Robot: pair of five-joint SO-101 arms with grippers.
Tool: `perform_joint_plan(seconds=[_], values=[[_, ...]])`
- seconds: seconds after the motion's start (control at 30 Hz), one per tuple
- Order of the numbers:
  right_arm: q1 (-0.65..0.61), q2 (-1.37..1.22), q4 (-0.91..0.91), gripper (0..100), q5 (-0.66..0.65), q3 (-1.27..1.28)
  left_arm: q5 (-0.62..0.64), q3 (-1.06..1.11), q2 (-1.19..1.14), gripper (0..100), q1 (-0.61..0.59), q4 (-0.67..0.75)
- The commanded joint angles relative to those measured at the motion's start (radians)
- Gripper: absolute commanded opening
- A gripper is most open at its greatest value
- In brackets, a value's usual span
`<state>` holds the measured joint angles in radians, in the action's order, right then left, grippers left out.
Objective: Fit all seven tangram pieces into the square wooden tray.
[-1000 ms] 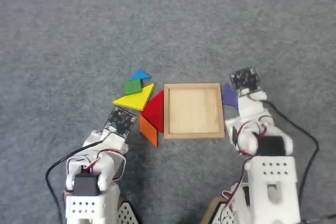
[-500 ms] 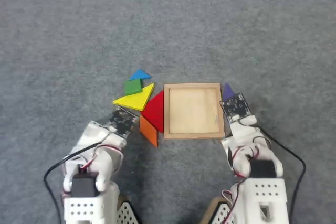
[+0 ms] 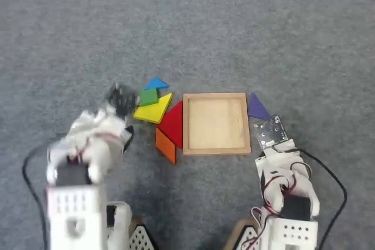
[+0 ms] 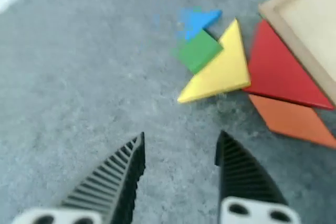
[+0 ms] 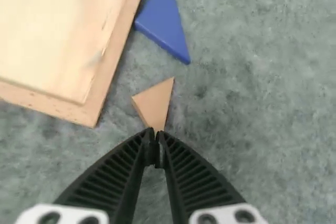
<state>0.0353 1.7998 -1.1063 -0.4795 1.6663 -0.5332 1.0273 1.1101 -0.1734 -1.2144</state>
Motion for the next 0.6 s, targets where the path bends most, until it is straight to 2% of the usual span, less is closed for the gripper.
perform_joint_plan(seconds=[0.0,0.2,0.37,0.57], values=[[-0.002,0.008,-0.008,0.9,-0.011,0.014,-0.075,-0.277,-0.477,23,0.104,-0.048],[-0.002,0.015,-0.008,0.9,-0.011,0.017,-0.104,-0.489,-0.862,23,0.195,-0.048],[-0.022,0.015,-0.008,0.9,-0.012,0.017,-0.106,-0.535,-1.003,23,0.270,-0.002],[-0.022,0.015,-0.008,0.9,-0.040,0.017,-0.106,-0.536,-1.099,23,0.270,0.103]])
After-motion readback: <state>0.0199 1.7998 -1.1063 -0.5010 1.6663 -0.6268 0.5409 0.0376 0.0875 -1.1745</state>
